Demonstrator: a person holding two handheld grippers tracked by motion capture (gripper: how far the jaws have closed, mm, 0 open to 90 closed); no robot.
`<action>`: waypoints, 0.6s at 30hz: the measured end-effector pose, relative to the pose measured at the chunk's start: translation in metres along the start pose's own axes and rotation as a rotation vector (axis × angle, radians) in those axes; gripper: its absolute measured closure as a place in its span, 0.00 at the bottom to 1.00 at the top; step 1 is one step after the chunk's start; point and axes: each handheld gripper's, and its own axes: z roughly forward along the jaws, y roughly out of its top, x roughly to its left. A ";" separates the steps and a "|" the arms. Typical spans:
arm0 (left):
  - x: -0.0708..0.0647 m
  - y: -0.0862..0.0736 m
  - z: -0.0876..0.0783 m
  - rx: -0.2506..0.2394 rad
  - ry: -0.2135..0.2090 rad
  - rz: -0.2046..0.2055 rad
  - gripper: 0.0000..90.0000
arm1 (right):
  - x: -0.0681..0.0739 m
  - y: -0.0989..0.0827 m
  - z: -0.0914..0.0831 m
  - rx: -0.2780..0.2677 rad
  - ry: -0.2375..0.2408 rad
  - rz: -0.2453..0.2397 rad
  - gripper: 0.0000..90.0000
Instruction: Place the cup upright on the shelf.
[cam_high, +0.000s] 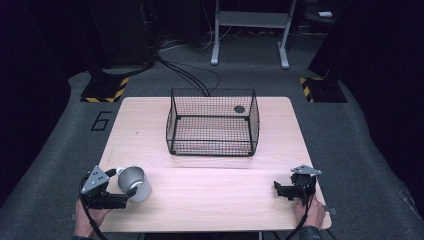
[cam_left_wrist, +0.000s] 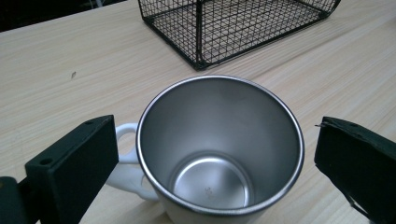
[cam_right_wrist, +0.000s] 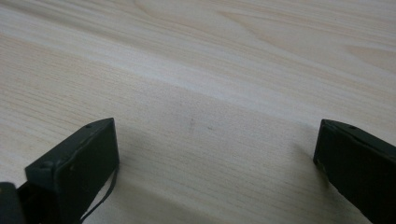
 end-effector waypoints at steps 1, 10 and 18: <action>0.000 0.000 0.003 -0.004 -0.001 -0.001 0.00 | 0.000 0.000 0.000 0.000 0.000 0.000 0.00; -0.002 0.002 0.014 0.010 0.004 0.009 0.00 | 0.000 0.000 0.000 0.000 0.000 0.000 0.00; -0.003 0.001 0.019 0.024 0.019 0.025 0.05 | 0.000 0.000 0.000 0.000 0.000 0.000 0.00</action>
